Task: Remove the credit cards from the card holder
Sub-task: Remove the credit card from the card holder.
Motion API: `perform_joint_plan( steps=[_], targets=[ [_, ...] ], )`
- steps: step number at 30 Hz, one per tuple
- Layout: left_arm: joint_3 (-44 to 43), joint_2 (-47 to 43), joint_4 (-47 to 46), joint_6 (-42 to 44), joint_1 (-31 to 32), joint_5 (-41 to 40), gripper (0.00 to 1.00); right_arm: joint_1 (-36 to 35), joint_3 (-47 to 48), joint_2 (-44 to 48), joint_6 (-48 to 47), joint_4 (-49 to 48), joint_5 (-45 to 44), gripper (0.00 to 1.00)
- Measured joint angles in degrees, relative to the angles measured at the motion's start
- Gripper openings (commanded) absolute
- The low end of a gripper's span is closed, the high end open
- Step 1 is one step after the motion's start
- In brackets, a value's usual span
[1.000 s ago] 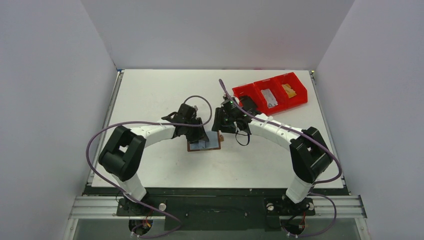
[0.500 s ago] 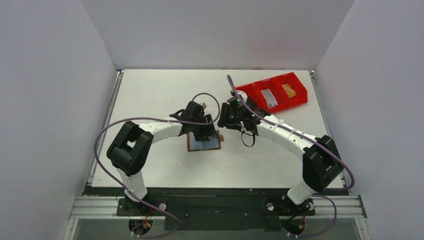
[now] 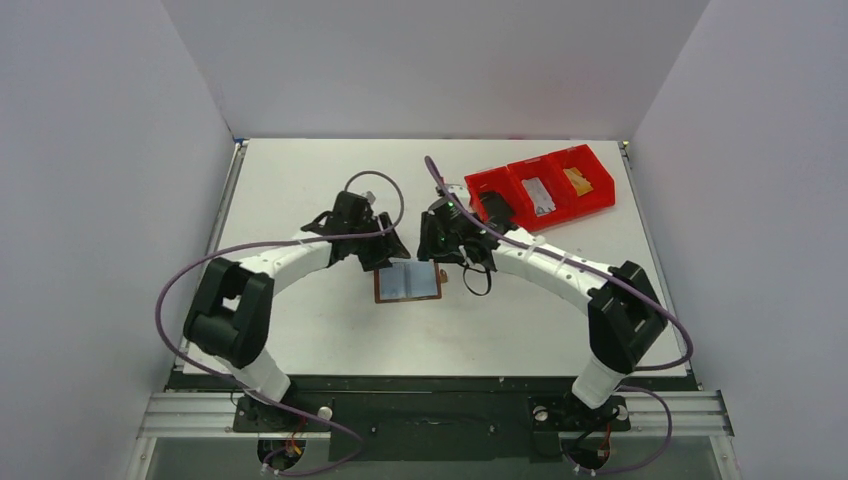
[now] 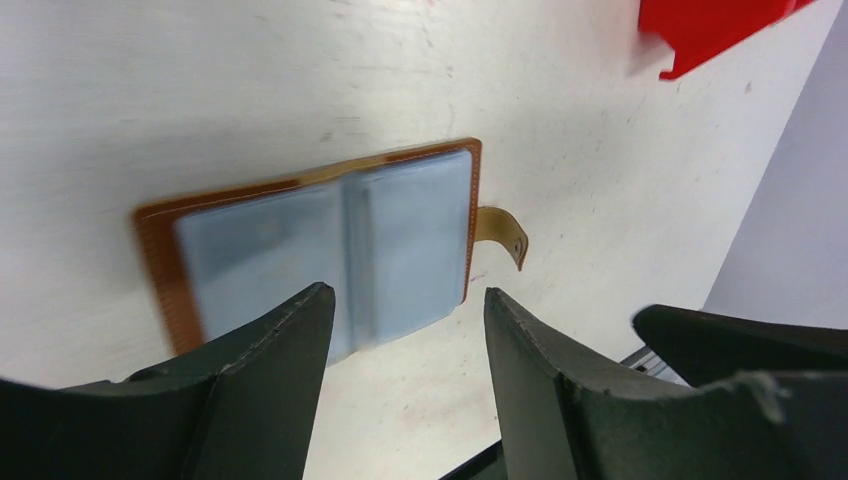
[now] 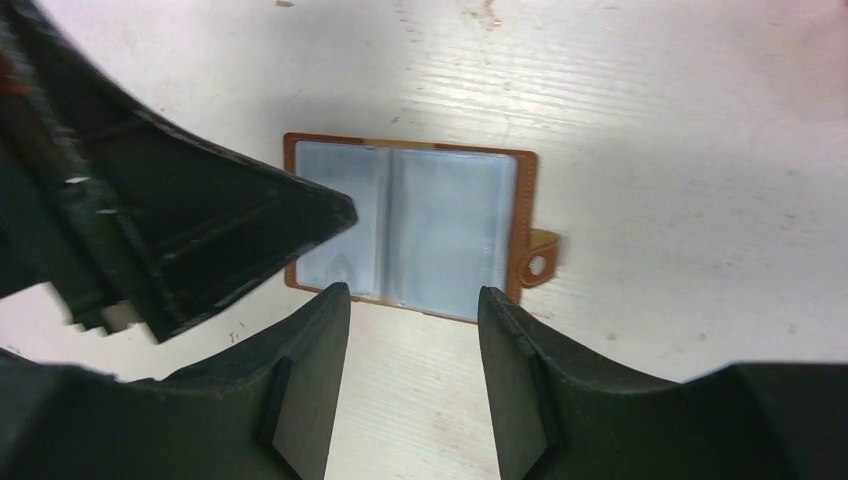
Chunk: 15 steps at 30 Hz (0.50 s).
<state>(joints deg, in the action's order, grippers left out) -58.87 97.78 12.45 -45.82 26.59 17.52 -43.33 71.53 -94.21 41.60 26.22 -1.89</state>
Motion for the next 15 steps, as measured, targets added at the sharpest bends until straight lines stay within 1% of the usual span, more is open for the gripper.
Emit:
perform_joint_plan(
  steps=[4, 8, 11, 15],
  targets=[
    [3.1, -7.6, 2.5, 0.0, -5.0, -2.0, 0.54, -3.1, 5.5, -5.8, -0.2, 1.0, -0.2, 0.46],
    [8.1, -13.8, 3.6, -0.1, -9.6, -3.6, 0.54, -6.4, 13.0, -14.4, -0.9, 2.1, -0.3, 0.47],
    [11.8, -16.4, 5.2, 0.0, -12.0, -4.3, 0.54, -8.3, 18.0, -20.5, -1.9, 4.1, -1.0, 0.47],
    [15.0, -19.4, 7.6, 0.0, -13.8, -4.6, 0.54, -10.1, 22.1, -25.9, -2.9, 7.1, -2.4, 0.48]
  ],
)
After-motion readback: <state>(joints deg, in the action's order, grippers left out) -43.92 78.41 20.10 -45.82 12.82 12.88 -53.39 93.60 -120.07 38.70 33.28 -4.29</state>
